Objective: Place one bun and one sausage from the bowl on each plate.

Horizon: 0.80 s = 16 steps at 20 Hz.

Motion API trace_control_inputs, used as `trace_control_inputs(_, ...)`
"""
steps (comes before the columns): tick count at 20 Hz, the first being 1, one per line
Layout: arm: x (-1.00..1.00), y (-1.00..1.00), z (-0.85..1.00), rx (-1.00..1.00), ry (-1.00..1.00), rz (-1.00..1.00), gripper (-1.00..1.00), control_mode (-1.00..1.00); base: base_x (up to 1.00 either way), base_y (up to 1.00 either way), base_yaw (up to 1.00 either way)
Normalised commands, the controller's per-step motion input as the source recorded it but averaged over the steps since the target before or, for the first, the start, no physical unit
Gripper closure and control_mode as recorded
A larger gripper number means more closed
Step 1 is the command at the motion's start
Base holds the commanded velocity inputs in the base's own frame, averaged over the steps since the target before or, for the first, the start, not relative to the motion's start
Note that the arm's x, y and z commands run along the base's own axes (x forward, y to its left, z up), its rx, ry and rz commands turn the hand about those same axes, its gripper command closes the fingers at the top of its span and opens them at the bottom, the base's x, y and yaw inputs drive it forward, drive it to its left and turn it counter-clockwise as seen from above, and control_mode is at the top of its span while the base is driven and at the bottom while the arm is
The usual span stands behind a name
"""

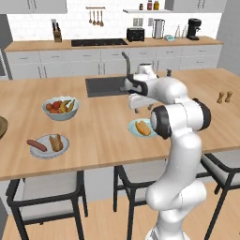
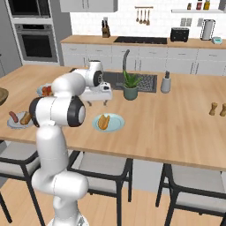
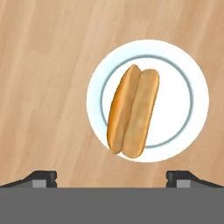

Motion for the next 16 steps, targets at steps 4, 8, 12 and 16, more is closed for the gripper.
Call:
trace_control_inputs(4,-0.99,0.06,0.41,0.00,0.01,0.02,-1.00,-1.00,0.00,0.00,0.00)
trace_control_inputs(8,-0.38,0.00,0.01,0.00,0.00,0.00,-1.00,-1.00,0.00,0.00,0.00)
trace_control_inputs(12,-0.03,0.00,0.00,0.00,0.00,0.00,-1.00,-1.00,0.00,0.00,0.00)
trace_control_inputs(16,-0.02,0.03,0.00,0.00,0.00,0.00,-1.00,1.00,-0.15,0.41,0.00)
